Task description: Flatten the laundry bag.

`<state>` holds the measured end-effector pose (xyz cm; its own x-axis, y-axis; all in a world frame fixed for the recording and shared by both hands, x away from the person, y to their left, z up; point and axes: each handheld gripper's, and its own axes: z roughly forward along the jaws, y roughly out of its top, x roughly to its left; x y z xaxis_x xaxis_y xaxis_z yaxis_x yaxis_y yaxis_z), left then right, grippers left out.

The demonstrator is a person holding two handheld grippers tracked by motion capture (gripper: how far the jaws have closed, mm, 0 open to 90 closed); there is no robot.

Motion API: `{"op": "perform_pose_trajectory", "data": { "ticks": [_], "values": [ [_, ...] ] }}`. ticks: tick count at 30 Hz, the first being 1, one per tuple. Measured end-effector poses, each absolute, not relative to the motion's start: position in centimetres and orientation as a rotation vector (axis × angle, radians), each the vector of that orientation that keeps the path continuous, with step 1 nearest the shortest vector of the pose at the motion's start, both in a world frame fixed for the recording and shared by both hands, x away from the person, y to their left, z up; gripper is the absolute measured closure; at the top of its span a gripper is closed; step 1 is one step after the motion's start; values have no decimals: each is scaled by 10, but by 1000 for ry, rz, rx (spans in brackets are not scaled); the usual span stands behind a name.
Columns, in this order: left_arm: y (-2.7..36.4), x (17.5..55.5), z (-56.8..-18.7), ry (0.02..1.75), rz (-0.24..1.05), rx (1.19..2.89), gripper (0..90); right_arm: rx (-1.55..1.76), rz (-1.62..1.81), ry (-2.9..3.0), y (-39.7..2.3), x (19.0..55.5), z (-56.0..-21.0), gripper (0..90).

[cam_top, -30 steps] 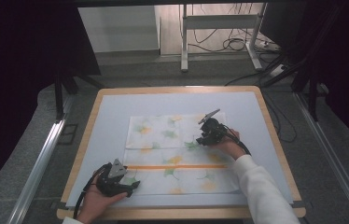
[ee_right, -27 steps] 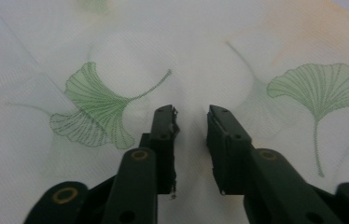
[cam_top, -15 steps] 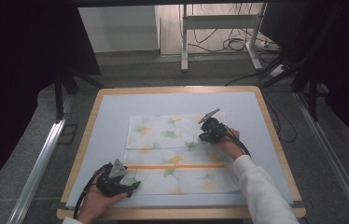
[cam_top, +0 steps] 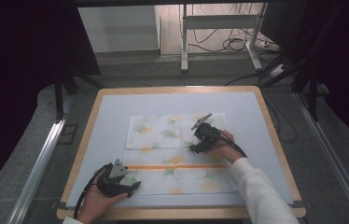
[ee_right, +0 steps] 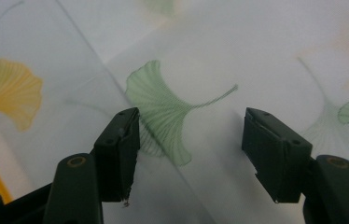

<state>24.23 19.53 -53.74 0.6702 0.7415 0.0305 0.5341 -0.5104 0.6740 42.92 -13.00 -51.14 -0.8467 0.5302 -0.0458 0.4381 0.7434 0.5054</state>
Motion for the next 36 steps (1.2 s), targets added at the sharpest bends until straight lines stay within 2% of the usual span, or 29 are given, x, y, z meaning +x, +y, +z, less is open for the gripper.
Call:
{"op": "perform_pose_trajectory", "data": {
  "ticks": [3,7,13,20,29,36],
  "values": [
    [196,243,-538,980,417,2242,245,789,744,2744,-129,434,-512,470],
    [195,242,-538,978,416,2243,244,844,734,2717,-132,440,-510,668],
    [195,242,-538,979,415,2244,244,878,711,2670,-132,442,-510,859],
    [195,243,-538,976,412,2250,244,874,752,2663,-133,443,-505,879],
    [193,243,-539,967,404,2263,243,929,909,2617,-142,446,-477,880],
    [194,244,-540,976,385,2256,243,1008,980,2561,-149,465,-465,880]
  ]
}}
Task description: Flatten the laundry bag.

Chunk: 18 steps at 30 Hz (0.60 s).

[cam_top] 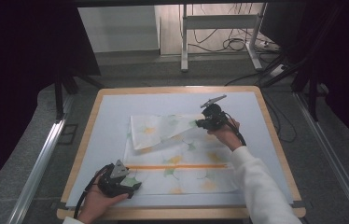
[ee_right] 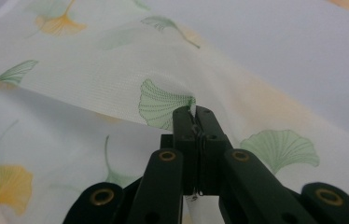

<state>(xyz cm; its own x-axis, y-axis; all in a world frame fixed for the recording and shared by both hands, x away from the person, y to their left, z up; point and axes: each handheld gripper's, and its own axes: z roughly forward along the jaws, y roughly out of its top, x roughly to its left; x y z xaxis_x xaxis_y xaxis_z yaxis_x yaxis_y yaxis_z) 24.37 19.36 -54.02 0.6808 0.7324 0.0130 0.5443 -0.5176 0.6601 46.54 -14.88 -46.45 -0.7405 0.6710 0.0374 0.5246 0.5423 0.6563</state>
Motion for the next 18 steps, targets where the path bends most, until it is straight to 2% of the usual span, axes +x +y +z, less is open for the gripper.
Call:
{"op": "perform_pose_trajectory", "data": {
  "ticks": [7,18],
  "values": [
    [194,245,-540,984,374,2255,244,1102,990,2491,-151,492,-464,882],
    [194,245,-541,981,367,2254,243,1271,1041,2342,-162,525,-481,881]
  ]
}}
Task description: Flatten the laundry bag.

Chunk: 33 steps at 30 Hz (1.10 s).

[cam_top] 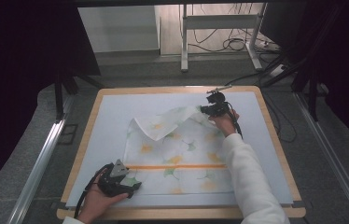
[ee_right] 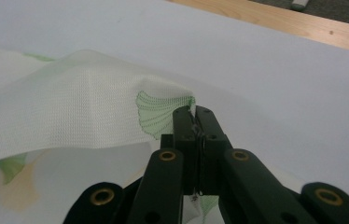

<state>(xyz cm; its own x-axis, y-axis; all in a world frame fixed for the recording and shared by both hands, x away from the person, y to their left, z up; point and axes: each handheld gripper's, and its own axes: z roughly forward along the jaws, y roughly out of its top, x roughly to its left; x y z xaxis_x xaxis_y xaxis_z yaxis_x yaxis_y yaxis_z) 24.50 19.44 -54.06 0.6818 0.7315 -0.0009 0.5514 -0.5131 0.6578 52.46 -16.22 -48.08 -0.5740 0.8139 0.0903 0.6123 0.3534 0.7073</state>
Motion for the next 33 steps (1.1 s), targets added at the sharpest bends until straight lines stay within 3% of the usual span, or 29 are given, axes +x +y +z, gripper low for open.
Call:
{"op": "perform_pose_trajectory", "data": {
  "ticks": [12,18,24,27,33],
  "values": [
    [196,243,-539,995,394,2250,236,1408,1044,2282,-182,535,-499,876],
    [212,236,-535,1191,408,2161,187,1390,1026,2296,-184,531,-500,876],
    [210,239,-540,1254,353,2186,177,1380,1015,2302,-184,529,-499,876],
    [210,239,-539,1268,362,2175,234,1374,1017,2304,-184,528,-497,876],
    [207,238,-536,1239,361,2177,448,1368,1015,2309,-186,525,-495,874]
  ]
}}
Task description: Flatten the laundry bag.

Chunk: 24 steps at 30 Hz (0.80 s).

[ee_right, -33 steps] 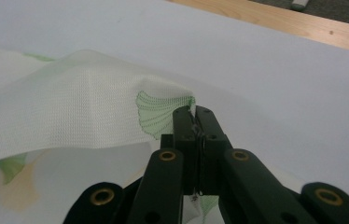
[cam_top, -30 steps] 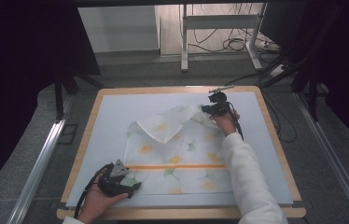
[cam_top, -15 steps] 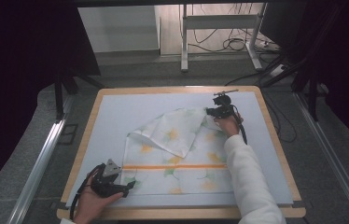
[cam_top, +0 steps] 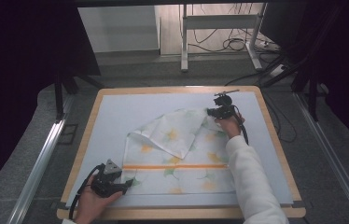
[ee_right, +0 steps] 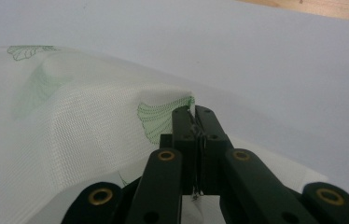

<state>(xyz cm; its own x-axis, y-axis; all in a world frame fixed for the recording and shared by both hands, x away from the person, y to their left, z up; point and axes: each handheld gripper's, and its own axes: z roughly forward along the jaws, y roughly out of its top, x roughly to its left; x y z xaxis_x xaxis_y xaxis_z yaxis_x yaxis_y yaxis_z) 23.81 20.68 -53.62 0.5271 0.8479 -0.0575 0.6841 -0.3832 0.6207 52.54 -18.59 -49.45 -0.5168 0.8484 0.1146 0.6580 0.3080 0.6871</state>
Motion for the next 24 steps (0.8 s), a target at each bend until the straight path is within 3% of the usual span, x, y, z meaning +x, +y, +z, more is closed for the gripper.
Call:
{"op": "perform_pose_trajectory", "data": {
  "ticks": [8,13,24],
  "values": [
    [198,239,-534,1199,384,2198,731,1350,1008,2314,-185,523,-493,873],
    [197,242,-533,1174,382,2217,864,1339,1007,2321,-184,521,-491,873],
    [212,232,-530,1178,296,2177,890,1323,995,2363,-185,513,-488,874]
  ]
}}
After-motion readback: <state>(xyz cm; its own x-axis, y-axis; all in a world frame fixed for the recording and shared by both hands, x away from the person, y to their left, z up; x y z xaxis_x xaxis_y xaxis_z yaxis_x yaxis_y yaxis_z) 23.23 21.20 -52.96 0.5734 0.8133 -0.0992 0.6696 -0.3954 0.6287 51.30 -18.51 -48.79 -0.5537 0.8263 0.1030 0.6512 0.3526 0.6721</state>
